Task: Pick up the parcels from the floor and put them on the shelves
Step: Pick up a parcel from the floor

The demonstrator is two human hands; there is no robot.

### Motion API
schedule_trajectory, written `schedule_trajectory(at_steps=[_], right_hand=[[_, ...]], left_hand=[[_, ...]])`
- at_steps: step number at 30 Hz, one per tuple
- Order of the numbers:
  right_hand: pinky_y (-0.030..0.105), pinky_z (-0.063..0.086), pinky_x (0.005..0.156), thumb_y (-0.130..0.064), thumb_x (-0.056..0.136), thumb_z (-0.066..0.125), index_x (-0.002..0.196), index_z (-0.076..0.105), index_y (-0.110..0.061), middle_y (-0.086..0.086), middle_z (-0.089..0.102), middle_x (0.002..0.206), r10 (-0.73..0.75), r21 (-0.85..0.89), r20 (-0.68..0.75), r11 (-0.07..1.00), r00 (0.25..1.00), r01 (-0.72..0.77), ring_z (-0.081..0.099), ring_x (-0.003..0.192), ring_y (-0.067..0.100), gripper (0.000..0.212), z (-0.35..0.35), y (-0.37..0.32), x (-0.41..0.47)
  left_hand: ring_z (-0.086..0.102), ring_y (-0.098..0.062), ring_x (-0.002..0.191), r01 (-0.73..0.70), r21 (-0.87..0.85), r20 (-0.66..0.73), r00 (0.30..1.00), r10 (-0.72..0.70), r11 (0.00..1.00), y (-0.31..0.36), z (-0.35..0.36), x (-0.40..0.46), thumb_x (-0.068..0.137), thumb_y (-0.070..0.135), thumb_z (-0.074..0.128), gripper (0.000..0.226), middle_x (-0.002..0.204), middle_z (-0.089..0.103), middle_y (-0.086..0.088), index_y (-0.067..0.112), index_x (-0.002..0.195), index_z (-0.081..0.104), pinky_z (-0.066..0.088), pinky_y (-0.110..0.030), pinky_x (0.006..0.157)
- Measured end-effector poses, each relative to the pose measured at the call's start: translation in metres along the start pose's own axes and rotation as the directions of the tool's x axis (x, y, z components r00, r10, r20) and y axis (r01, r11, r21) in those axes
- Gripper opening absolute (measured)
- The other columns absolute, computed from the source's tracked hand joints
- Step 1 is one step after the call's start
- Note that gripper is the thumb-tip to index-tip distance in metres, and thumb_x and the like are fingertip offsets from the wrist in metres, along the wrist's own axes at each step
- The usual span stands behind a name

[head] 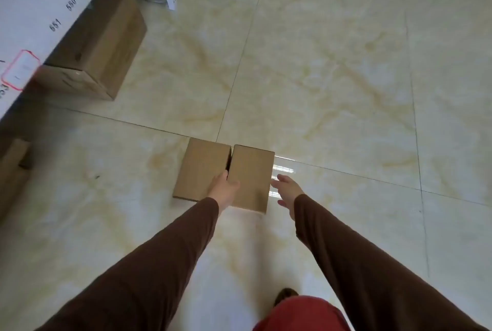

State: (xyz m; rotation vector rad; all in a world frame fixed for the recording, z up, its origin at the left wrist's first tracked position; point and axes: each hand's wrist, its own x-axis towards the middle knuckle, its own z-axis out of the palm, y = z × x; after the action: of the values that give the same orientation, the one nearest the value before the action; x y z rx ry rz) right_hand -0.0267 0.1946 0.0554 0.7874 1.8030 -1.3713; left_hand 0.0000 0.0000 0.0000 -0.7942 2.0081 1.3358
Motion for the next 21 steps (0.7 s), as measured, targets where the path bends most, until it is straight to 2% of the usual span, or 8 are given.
schedule_trajectory(at_steps=[3, 5, 9, 12, 15, 16, 18, 21], right_hand=[[0.040, 0.041, 0.112, -0.023, 0.101, 0.058, 0.159, 0.033, -0.016, 0.006, 0.040, 0.161, 0.033, 0.016, 0.009, 0.999, 0.999, -0.034, 0.041, 0.146, 0.026, 0.064, 0.006, 0.007, 0.022], [0.041, 0.041, 0.112, -0.024, 0.101, 0.057, 0.159, 0.034, -0.016, 0.005, 0.043, 0.159, 0.067, 0.030, 0.032, 0.997, 0.997, -0.068, 0.042, 0.144, 0.025, 0.063, 0.010, 0.010, 0.033], [0.039, 0.042, 0.101, -0.024, 0.101, 0.054, 0.141, 0.056, -0.022, 0.000, 0.059, 0.137, 0.089, 0.040, 0.076, 0.995, 0.993, -0.092, 0.052, 0.125, 0.020, 0.041, 0.018, 0.013, 0.038], [0.033, 0.044, 0.088, -0.023, 0.099, 0.051, 0.134, 0.061, -0.022, -0.002, 0.063, 0.131, 0.078, 0.062, 0.116, 0.994, 0.990, -0.086, 0.057, 0.112, 0.016, 0.036, 0.017, 0.012, 0.034], [0.030, 0.045, 0.076, -0.022, 0.101, 0.049, 0.140, 0.056, -0.021, -0.002, 0.064, 0.128, 0.044, 0.106, 0.098, 0.993, 0.994, -0.055, 0.059, 0.101, 0.011, 0.039, 0.008, 0.004, 0.016], [0.030, 0.045, 0.078, -0.021, 0.102, 0.049, 0.144, 0.053, -0.020, -0.001, 0.063, 0.130, 0.021, 0.120, 0.083, 0.992, 0.996, -0.031, 0.059, 0.101, 0.010, 0.042, 0.004, 0.000, 0.006], [0.032, 0.045, 0.090, -0.021, 0.104, 0.048, 0.152, 0.043, -0.023, -0.002, 0.060, 0.136, -0.027, 0.165, 0.057, 0.986, 0.998, 0.017, 0.059, 0.106, 0.011, 0.049, -0.006, -0.013, -0.018], [0.038, 0.044, 0.102, -0.029, 0.104, 0.050, 0.161, 0.025, -0.034, -0.004, 0.056, 0.140, -0.103, 0.207, 0.021, 0.974, 0.994, 0.097, 0.055, 0.118, 0.018, 0.062, -0.020, -0.042, -0.072]], left_hand=[[0.036, -0.030, 0.152, -0.023, 0.016, -0.010, 1.000, 0.023, 1.000, 0.003, 0.008, 0.010, 0.093, 0.041, 0.053, 0.079, 0.168, 0.031, -0.006, 0.018, 0.164, 0.028, 0.032, -0.048, 0.123], [0.029, -0.030, 0.156, -0.006, 0.040, -0.006, 1.000, 0.007, 0.999, 0.004, 0.012, 0.011, 0.100, 0.035, 0.052, 0.074, 0.171, 0.024, -0.009, 0.015, 0.165, 0.023, 0.027, -0.048, 0.125], [0.028, -0.033, 0.155, 0.023, 0.129, -0.045, 0.999, -0.017, 0.991, 0.005, 0.020, 0.021, 0.099, 0.038, 0.053, 0.079, 0.170, 0.026, -0.014, 0.011, 0.165, 0.019, 0.028, -0.047, 0.124], [0.023, -0.033, 0.157, 0.072, 0.119, -0.034, 0.997, -0.068, 0.990, 0.013, 0.020, 0.017, 0.101, 0.038, 0.052, 0.080, 0.171, 0.020, -0.014, 0.009, 0.166, 0.015, 0.024, -0.046, 0.126], [0.037, -0.033, 0.150, 0.056, 0.047, -0.041, 0.998, -0.054, 0.997, 0.016, 0.015, 0.009, 0.089, 0.048, 0.055, 0.084, 0.165, 0.029, -0.009, 0.018, 0.163, 0.029, 0.034, -0.049, 0.121], [0.047, -0.032, 0.142, 0.047, 0.005, -0.049, 0.998, -0.047, 0.999, 0.010, 0.015, 0.016, 0.080, 0.053, 0.057, 0.085, 0.159, 0.036, -0.008, 0.025, 0.158, 0.040, 0.042, -0.050, 0.116], [0.061, -0.029, 0.125, 0.037, -0.073, -0.047, 0.998, -0.041, 0.997, 0.009, 0.011, 0.014, 0.068, 0.058, 0.058, 0.080, 0.147, 0.047, -0.007, 0.038, 0.145, 0.053, 0.051, -0.049, 0.108], [0.058, -0.025, 0.123, -0.009, -0.190, -0.036, 0.999, 0.003, 0.982, 0.074, -0.011, -0.067, 0.079, 0.046, 0.062, 0.066, 0.138, 0.042, -0.003, 0.034, 0.144, 0.055, 0.048, -0.046, 0.110]])
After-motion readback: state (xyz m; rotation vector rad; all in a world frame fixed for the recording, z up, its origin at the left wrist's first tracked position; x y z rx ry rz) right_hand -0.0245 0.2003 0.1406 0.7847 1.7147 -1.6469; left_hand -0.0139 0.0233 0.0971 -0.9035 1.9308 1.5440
